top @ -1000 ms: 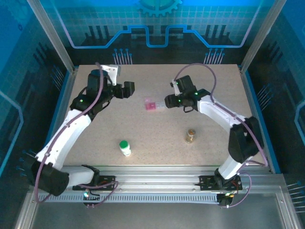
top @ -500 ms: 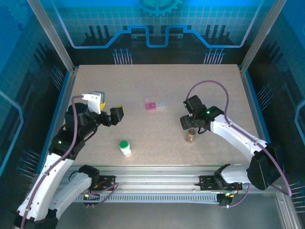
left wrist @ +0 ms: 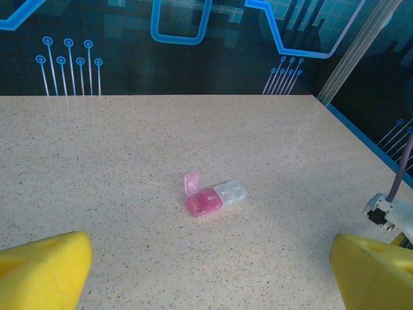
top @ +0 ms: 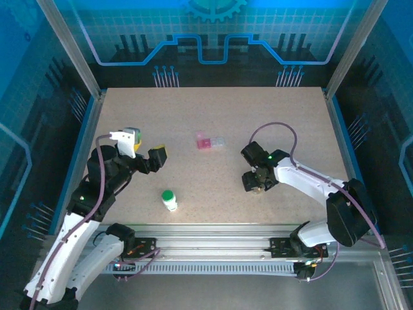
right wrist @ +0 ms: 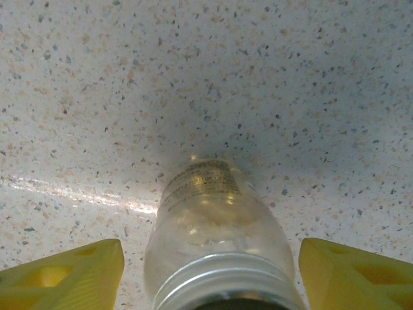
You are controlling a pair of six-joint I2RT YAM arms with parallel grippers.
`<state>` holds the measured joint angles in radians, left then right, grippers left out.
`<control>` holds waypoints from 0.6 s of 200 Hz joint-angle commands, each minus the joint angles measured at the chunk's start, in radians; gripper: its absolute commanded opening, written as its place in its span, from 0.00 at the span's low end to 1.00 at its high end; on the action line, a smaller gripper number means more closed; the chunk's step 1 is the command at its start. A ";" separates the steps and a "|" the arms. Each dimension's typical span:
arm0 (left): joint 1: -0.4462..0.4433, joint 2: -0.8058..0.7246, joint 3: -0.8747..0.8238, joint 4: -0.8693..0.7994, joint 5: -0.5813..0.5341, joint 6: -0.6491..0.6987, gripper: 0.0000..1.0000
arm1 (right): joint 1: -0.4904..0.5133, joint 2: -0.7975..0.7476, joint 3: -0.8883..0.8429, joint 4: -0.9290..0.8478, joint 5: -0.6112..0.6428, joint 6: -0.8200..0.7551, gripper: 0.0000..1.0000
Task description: Sort the pills into containers
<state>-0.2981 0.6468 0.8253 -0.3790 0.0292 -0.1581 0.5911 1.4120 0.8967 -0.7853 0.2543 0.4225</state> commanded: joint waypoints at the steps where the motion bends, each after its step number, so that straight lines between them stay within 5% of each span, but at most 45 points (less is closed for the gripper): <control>1: 0.004 0.002 0.008 0.009 -0.023 -0.033 0.96 | 0.015 0.017 -0.012 0.004 0.010 0.023 0.67; 72: 0.003 0.128 0.182 -0.122 -0.005 -0.201 0.92 | 0.004 -0.017 0.099 -0.013 0.008 -0.045 0.42; 98: -0.051 0.218 0.190 0.004 0.012 -0.300 0.88 | -0.030 -0.026 0.218 -0.030 -0.040 -0.090 0.42; 120: -0.146 0.333 0.200 0.149 -0.015 -0.242 0.86 | -0.068 -0.007 0.348 -0.069 -0.105 -0.135 0.42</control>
<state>-0.3672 0.8734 0.9989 -0.3843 0.0177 -0.3920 0.5632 1.4189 1.1072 -0.8078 0.2199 0.3500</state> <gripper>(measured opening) 0.876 0.473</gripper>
